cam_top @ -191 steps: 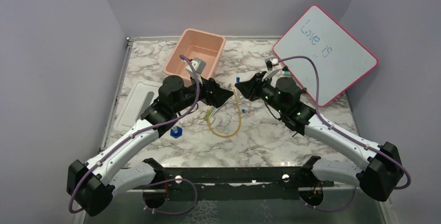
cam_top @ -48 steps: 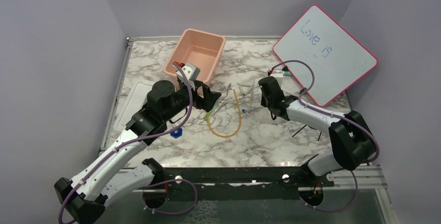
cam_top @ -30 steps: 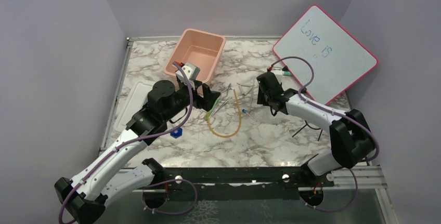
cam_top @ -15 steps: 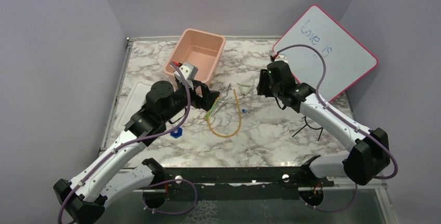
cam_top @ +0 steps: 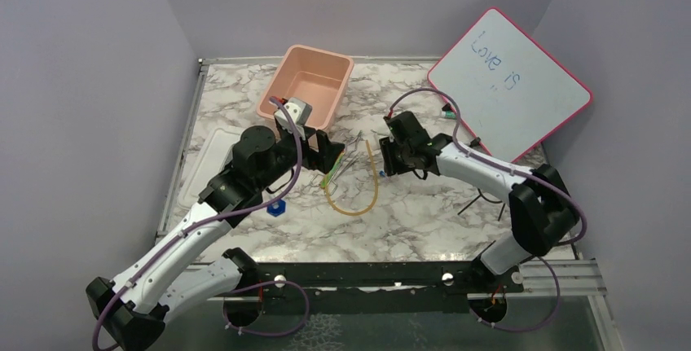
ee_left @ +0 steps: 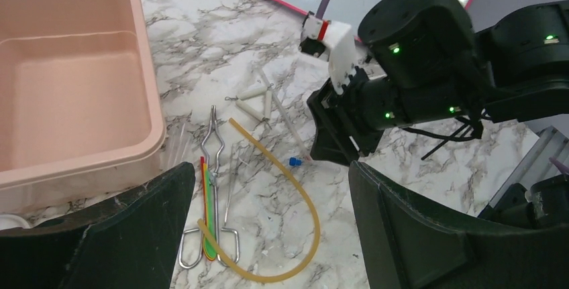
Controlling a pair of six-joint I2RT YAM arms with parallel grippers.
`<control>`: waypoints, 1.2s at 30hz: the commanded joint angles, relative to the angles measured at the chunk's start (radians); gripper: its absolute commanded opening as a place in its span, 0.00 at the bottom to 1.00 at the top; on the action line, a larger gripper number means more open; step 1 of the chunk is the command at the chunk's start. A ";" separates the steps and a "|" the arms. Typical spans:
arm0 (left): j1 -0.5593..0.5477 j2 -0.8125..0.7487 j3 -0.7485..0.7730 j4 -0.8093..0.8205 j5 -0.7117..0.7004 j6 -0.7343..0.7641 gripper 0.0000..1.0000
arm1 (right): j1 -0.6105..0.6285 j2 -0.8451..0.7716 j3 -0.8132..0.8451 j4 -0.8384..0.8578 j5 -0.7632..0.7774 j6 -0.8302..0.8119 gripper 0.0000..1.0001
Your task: Organize the chemistry lab equipment
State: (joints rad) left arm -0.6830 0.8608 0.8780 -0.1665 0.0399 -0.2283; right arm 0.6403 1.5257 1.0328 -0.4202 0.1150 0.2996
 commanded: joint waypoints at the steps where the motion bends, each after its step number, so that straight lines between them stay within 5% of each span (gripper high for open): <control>1: -0.004 0.014 -0.007 0.015 -0.018 -0.001 0.87 | 0.025 0.083 -0.006 0.008 -0.027 -0.062 0.48; 17: -0.004 0.046 -0.014 0.029 0.009 -0.002 0.87 | 0.036 0.225 -0.008 0.020 -0.076 -0.109 0.41; 36: -0.004 0.059 -0.021 0.044 0.029 -0.009 0.87 | 0.065 0.175 0.006 0.069 -0.087 -0.105 0.13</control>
State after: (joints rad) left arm -0.6830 0.9173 0.8726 -0.1589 0.0441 -0.2279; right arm 0.6956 1.7493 1.0489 -0.4038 0.0532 0.1829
